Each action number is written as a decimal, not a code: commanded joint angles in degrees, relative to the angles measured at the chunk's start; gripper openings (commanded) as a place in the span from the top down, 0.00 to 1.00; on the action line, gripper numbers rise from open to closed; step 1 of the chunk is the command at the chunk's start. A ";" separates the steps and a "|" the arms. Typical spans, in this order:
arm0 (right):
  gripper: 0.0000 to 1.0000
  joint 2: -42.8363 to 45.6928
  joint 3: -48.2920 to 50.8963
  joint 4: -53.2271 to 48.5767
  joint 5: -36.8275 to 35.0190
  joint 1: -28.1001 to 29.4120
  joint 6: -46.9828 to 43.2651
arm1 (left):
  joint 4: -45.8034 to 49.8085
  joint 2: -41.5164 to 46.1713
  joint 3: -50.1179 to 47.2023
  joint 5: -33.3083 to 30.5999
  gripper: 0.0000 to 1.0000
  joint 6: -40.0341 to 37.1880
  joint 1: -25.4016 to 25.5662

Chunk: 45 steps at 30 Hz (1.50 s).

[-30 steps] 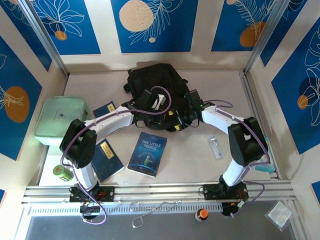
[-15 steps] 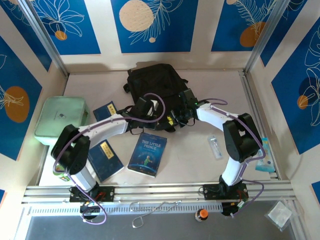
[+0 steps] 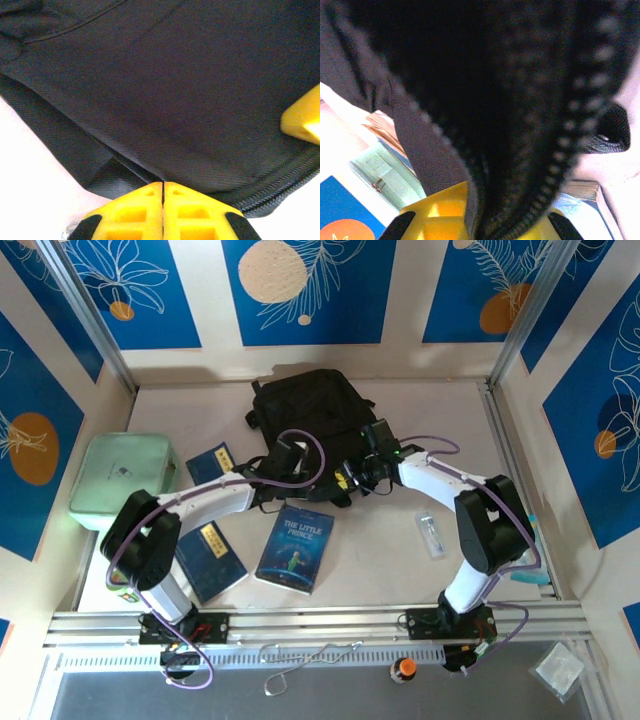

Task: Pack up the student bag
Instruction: Unzip the student bag at the top-center of the table.

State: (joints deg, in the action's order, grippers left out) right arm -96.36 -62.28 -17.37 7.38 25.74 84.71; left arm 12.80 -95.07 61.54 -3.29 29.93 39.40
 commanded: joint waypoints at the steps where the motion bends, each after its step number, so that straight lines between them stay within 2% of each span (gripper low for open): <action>1: 0.98 3.07 1.14 0.49 -3.42 -2.09 -1.48 | 6.58 -2.09 -1.01 -4.69 1.00 0.43 -2.48; 6: 0.98 3.48 1.81 0.85 -3.77 -2.08 -1.77 | 6.02 -2.76 0.10 -4.14 1.00 0.33 -3.10; 13: 0.98 1.03 2.25 1.10 -3.10 -2.18 -2.02 | 3.35 2.12 2.70 6.00 1.00 -5.51 -2.01; 20: 0.98 1.04 2.14 1.01 -3.95 -2.58 -2.95 | 4.29 3.34 1.29 8.75 1.00 -5.68 -1.80; 22: 0.98 1.08 1.91 0.70 -3.92 -2.62 -3.31 | 6.67 2.71 0.90 7.03 1.00 -5.15 -1.78; 26: 0.98 1.96 2.16 0.23 -4.86 -2.71 -3.61 | 11.32 0.75 -1.14 -2.25 1.00 -3.33 -2.50; 34: 0.99 2.22 2.15 -0.29 -4.90 -2.71 -3.48 | 14.63 -4.71 1.62 -7.47 1.00 -0.49 -4.02; 41: 0.99 3.40 3.11 -0.39 -5.05 -3.15 -3.67 | 14.27 -5.75 4.98 -7.70 1.00 -3.65 -5.74; 45: 0.99 3.64 3.48 -0.44 -5.61 -3.41 -3.84 | 12.49 -4.34 5.05 -5.50 1.00 -6.29 -5.74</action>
State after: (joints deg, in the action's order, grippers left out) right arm -95.77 -60.18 -14.50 7.07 24.86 82.28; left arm 17.56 -99.35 67.22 -1.98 27.27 37.15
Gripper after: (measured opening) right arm 0.077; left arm 0.042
